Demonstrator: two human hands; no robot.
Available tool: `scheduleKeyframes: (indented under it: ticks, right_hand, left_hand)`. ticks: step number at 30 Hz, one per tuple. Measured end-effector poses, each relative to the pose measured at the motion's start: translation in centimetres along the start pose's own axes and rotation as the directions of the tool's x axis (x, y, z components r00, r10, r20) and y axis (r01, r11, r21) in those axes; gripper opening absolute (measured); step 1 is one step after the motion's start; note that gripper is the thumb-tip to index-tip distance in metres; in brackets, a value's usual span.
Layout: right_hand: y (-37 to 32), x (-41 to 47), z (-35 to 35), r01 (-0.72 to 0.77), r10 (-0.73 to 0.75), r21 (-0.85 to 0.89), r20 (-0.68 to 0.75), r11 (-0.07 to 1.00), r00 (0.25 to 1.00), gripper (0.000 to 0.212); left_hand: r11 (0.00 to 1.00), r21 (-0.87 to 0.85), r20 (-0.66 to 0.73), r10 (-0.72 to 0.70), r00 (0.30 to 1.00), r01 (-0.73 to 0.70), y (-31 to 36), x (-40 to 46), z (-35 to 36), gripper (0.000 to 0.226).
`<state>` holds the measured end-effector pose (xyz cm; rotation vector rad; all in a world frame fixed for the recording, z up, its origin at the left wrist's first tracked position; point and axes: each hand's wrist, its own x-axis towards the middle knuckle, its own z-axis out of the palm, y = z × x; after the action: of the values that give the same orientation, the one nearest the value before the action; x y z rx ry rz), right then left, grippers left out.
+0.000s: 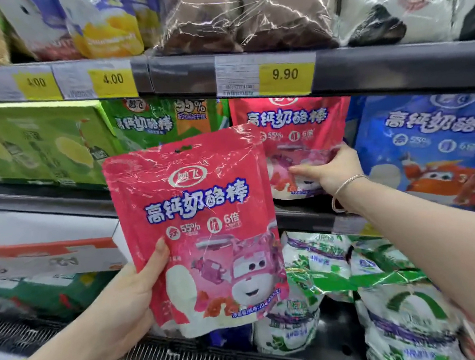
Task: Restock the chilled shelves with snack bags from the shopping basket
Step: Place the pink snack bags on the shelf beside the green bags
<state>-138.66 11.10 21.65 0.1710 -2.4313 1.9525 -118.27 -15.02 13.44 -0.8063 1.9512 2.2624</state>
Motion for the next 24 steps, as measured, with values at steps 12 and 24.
scheduleKeyframes:
  ticks: [12, 24]
  right_hand:
    - [0.0, 3.6, 2.0, -0.100, 0.086, -0.071, -0.174, 0.993, 0.981, 0.061]
    - [0.3, 1.4, -1.4, -0.357, 0.339, 0.254, 0.114, 0.899, 0.934, 0.038]
  left_hand:
    - [0.999, -0.010, 0.083, 0.046, 0.995, -0.046, 3.4, -1.6, 5.4, 0.052]
    - [0.994, -0.010, 0.168, 0.113, 0.979, -0.113, 7.8, 1.0, 11.8, 0.029]
